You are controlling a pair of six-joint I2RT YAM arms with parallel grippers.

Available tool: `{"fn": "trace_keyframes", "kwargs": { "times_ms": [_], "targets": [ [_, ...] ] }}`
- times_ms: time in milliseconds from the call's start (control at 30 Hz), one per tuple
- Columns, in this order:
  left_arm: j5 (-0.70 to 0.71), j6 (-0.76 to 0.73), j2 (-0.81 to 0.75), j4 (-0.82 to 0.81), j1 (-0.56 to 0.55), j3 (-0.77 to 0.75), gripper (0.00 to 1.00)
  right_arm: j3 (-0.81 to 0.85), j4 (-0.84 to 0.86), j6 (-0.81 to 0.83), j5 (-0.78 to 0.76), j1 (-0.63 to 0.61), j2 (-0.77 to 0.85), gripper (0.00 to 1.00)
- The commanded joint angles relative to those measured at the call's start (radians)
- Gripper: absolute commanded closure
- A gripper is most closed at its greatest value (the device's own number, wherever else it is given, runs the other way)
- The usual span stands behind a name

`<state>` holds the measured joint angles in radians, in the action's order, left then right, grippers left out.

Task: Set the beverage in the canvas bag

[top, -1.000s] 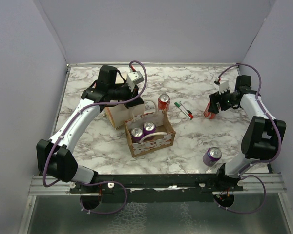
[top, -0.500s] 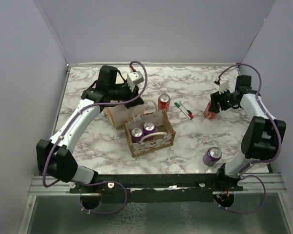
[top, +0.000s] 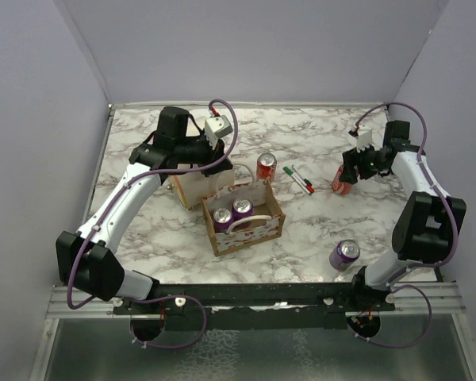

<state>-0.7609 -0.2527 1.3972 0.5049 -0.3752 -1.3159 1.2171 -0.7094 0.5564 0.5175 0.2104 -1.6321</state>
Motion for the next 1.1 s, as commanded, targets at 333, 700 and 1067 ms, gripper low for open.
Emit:
{"fn": "trace_keyframes", "kwargs": {
  "times_ms": [333, 700, 1067],
  "targets": [
    [0.084, 0.015, -0.1, 0.028, -0.004, 0.0, 0.4, 0.207, -0.111, -0.062, 0.18, -0.153, 0.233, 0.99],
    [-0.064, -0.195, -0.207, 0.266, 0.036, 0.0, 0.32, 0.309, -0.162, -0.027, 0.415, -0.388, 0.269, 0.99],
    [-0.178, -0.474, -0.25, 0.532, 0.022, 0.042, 0.33, 0.346, -0.218, 0.048, 0.541, -0.555, 0.226, 0.99]
  ]
}}
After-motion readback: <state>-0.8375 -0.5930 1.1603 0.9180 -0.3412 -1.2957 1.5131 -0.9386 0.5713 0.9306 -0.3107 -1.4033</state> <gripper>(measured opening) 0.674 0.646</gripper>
